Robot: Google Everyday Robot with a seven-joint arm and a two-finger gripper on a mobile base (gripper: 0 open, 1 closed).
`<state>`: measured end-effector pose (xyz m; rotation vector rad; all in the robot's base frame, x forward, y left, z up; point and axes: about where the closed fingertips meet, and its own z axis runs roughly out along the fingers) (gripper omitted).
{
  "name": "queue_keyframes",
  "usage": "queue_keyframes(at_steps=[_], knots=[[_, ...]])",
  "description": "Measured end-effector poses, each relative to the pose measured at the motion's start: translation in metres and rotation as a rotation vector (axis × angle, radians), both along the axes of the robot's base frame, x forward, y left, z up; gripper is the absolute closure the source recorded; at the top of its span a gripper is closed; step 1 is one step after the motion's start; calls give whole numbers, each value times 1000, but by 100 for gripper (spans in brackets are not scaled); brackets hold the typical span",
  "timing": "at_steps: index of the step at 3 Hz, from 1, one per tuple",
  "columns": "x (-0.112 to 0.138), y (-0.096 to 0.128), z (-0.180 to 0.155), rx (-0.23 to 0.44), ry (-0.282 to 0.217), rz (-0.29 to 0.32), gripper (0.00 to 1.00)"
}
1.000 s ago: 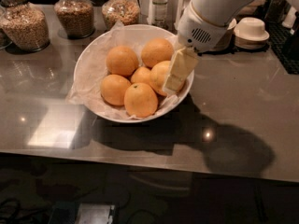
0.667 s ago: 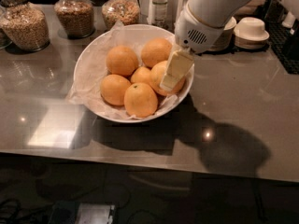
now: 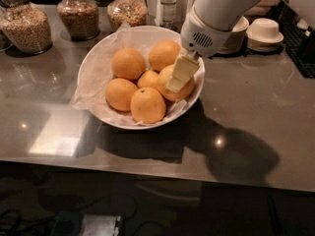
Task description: Pick orange from white bowl
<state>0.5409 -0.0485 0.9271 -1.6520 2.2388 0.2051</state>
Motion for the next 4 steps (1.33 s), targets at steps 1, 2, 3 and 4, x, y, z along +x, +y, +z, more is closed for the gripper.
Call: queue_keyframes(at_steps=[1, 2, 3, 4], knots=[[1, 2, -2, -3, 11, -4, 22], [2, 8, -21, -8, 53, -23, 1], [3, 11, -37, -10, 94, -48, 0], [4, 11, -38, -10, 101, -57, 15]])
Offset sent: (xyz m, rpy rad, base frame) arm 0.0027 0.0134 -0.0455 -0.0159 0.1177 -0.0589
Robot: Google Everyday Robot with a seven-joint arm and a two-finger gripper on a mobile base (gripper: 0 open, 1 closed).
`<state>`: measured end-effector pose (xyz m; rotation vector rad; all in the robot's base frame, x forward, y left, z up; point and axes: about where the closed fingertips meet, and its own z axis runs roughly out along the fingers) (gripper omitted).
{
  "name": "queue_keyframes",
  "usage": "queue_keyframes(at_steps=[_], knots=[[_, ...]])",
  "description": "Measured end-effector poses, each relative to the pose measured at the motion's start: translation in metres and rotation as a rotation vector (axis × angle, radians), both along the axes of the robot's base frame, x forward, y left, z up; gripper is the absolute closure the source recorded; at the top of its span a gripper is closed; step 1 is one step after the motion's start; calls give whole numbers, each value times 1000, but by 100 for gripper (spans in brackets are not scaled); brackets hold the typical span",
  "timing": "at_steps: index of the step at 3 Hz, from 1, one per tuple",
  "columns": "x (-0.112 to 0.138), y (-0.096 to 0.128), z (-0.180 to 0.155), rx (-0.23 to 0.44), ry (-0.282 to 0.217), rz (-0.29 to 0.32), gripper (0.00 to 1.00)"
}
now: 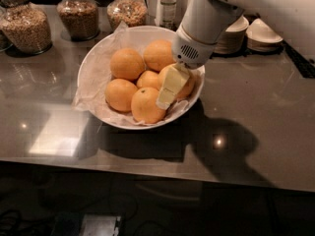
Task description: Pick orange from white bowl
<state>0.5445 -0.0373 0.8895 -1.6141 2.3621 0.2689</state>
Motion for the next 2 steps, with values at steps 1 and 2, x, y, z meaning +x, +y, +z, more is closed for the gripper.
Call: queue_keyframes(at_steps=[1, 2], knots=[[1, -3, -10, -11, 8, -39, 36], [1, -3, -6, -11, 8, -39, 59]])
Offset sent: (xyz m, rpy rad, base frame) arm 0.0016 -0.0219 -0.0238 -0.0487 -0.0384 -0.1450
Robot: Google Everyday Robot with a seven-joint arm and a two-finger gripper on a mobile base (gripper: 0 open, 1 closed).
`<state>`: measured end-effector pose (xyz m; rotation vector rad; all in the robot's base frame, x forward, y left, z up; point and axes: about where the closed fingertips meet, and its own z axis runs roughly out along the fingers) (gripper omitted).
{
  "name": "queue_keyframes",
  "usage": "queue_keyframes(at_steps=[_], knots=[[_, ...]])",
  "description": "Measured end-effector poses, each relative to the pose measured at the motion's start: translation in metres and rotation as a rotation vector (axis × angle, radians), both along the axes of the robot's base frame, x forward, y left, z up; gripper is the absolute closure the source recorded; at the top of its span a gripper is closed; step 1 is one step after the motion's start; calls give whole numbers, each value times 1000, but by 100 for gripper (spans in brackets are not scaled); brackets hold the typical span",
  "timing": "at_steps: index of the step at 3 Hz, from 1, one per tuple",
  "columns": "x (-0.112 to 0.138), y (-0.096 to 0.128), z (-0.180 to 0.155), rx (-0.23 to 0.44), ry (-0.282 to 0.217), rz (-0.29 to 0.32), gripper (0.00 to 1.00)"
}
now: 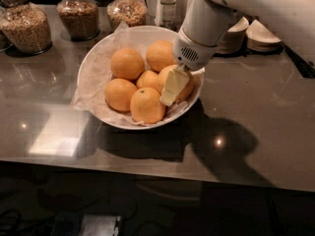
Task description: Pick orange from white bowl
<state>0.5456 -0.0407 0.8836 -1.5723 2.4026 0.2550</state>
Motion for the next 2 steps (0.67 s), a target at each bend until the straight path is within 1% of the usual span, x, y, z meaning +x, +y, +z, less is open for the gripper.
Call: queue_keyframes(at_steps=[1, 2], knots=[[0, 0, 0, 0, 0, 0, 83], [0, 0, 2, 1, -1, 0, 100]])
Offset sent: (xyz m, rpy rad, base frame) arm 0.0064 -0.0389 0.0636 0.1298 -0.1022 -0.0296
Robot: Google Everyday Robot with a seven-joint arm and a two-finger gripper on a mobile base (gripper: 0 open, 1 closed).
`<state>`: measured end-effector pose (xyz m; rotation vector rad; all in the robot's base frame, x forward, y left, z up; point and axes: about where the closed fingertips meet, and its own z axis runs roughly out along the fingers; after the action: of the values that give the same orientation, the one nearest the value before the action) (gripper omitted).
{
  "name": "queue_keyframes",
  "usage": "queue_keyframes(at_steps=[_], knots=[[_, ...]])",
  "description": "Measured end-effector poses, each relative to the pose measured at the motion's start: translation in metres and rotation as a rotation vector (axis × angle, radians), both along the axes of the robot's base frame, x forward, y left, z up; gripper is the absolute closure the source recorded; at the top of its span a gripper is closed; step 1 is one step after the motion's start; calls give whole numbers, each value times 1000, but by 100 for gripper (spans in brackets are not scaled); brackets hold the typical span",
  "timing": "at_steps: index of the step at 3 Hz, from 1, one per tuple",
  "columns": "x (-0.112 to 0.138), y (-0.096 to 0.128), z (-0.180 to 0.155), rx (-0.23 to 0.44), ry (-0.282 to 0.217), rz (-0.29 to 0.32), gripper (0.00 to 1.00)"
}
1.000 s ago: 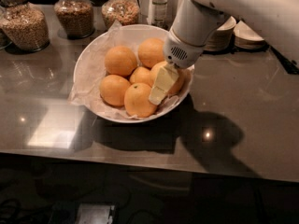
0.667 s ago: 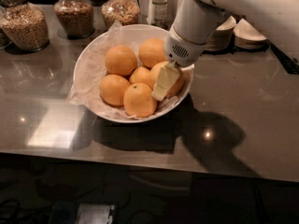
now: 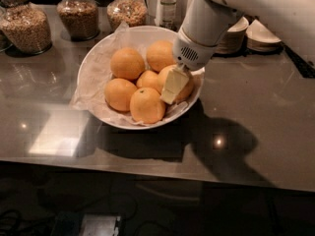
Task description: Pick orange from white bowl
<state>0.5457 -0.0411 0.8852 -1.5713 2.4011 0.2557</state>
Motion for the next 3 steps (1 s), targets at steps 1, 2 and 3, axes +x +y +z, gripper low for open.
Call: queue_keyframes(at_steps=[1, 2, 3], knots=[[-4, -18, 38, 97, -57, 24, 100], [-22, -45, 102, 249, -151, 98, 100], [-51, -60, 146, 369, -209, 237, 100]])
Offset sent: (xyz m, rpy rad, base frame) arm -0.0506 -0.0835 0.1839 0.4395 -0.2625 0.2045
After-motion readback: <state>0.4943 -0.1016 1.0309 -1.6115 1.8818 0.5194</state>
